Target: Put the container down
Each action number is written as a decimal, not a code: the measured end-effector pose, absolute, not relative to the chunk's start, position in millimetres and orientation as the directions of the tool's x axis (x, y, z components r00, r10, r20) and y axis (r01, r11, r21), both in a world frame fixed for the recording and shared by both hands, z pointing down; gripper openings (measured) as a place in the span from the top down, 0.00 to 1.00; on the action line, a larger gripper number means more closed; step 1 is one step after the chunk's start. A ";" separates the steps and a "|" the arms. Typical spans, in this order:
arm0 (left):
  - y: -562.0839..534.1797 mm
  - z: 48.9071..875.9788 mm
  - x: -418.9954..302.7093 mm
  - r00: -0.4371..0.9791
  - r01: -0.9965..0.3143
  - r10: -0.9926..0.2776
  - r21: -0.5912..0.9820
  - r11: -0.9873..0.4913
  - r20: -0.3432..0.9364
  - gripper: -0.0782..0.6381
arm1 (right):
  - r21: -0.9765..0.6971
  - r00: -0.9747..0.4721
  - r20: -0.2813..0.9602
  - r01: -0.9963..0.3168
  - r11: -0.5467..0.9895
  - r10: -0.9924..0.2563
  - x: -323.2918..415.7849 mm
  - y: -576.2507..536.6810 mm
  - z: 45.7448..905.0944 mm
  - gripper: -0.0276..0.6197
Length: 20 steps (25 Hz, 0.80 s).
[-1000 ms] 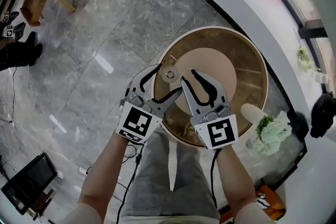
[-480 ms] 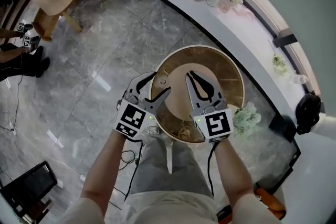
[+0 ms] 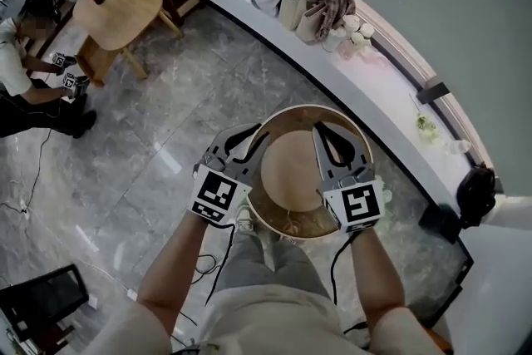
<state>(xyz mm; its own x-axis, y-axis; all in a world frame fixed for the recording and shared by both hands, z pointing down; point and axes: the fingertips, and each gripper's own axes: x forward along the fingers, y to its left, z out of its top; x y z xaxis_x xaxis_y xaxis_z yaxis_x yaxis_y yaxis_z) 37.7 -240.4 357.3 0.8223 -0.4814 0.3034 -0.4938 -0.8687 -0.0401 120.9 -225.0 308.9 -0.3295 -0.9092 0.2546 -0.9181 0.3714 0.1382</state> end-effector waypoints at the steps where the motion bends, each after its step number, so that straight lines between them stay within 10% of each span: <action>1: -238.8 342.3 37.3 0.826 -0.496 -0.484 -0.037 -0.868 0.287 0.79 | 0.147 -0.328 0.246 -0.917 0.370 -0.912 121.7 -222.1 294.9 0.93; 20: -183.7 146.5 17.7 0.817 -0.529 -0.561 -0.215 -0.821 0.130 0.88 | 0.205 -0.333 0.039 -0.920 0.334 -0.942 125.6 -137.6 85.9 0.93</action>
<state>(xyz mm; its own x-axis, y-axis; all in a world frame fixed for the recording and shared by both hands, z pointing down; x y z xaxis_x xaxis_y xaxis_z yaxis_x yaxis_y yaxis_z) 17.7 -183.7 146.5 0.8174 -0.5612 0.1301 -0.5293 -0.8208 -0.2146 125.6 -137.6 85.9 -0.3329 -0.9422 0.0391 -0.9202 0.3336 0.2049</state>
